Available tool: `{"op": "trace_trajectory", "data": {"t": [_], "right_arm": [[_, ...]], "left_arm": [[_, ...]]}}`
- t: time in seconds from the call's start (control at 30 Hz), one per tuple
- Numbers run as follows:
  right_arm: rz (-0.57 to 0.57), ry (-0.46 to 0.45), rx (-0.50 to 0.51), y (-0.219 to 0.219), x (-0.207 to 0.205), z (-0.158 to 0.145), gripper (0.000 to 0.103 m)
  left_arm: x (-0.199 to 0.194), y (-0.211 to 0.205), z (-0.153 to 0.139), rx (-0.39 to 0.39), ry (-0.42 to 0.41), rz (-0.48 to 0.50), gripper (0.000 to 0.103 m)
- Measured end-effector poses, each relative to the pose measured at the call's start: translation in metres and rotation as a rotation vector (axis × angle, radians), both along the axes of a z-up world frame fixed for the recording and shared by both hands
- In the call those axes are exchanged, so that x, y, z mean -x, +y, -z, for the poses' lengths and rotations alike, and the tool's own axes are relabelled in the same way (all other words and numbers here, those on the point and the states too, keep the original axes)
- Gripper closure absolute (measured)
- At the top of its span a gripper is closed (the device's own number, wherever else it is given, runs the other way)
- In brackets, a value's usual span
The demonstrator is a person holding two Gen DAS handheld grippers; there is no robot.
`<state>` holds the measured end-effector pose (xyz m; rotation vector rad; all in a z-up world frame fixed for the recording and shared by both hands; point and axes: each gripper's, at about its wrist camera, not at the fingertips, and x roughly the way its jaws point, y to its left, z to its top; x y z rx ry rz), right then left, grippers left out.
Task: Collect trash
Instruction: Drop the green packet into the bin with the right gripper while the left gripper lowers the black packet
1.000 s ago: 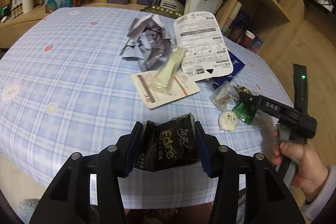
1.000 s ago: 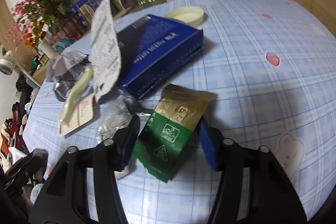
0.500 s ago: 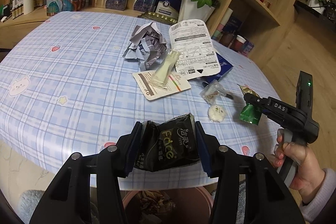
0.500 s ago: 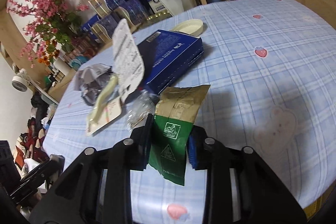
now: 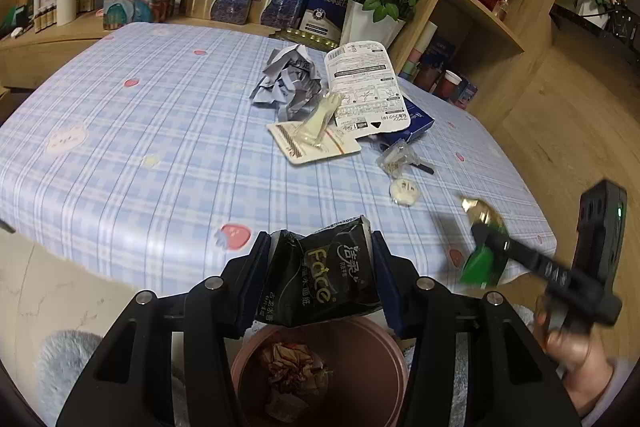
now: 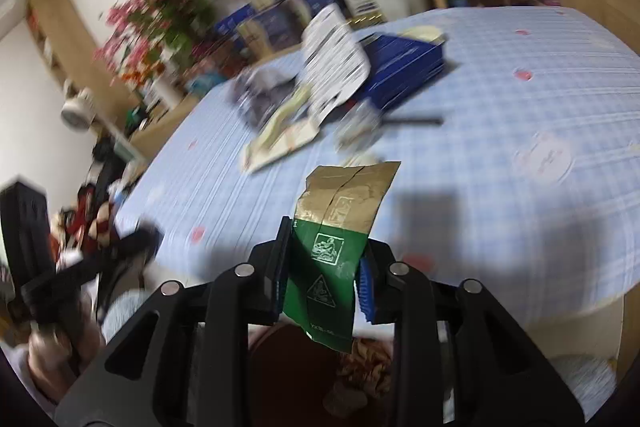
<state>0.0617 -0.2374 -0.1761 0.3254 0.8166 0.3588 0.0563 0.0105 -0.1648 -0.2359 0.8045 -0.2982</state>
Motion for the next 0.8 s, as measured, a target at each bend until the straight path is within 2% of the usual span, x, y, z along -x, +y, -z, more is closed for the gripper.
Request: {"op": "trace_trajectory", "data": {"t": [0.17, 0.4, 0.67, 0.8], "right_arm": [[-0.133, 0.014, 0.078, 0.038, 0.032, 0.017, 0.072], [-0.274, 0.128, 0.132, 0.075, 0.052, 0.053, 0.072], [-0.297, 0.244, 0.169, 0.077, 0.047, 0.08, 0.072], [-0.308, 0.25, 0.181, 0.084, 0.045, 0.083, 0.068]], "left_arm": [[0.017, 0.009, 0.006, -0.007, 0.003, -0.006, 0.054], [0.037, 0.02, 0.016, -0.031, 0.004, -0.018, 0.054], [0.044, 0.022, 0.028, -0.04, 0.008, -0.018, 0.053], [0.04, 0.018, 0.04, -0.041, 0.053, -0.002, 0.053]]}}
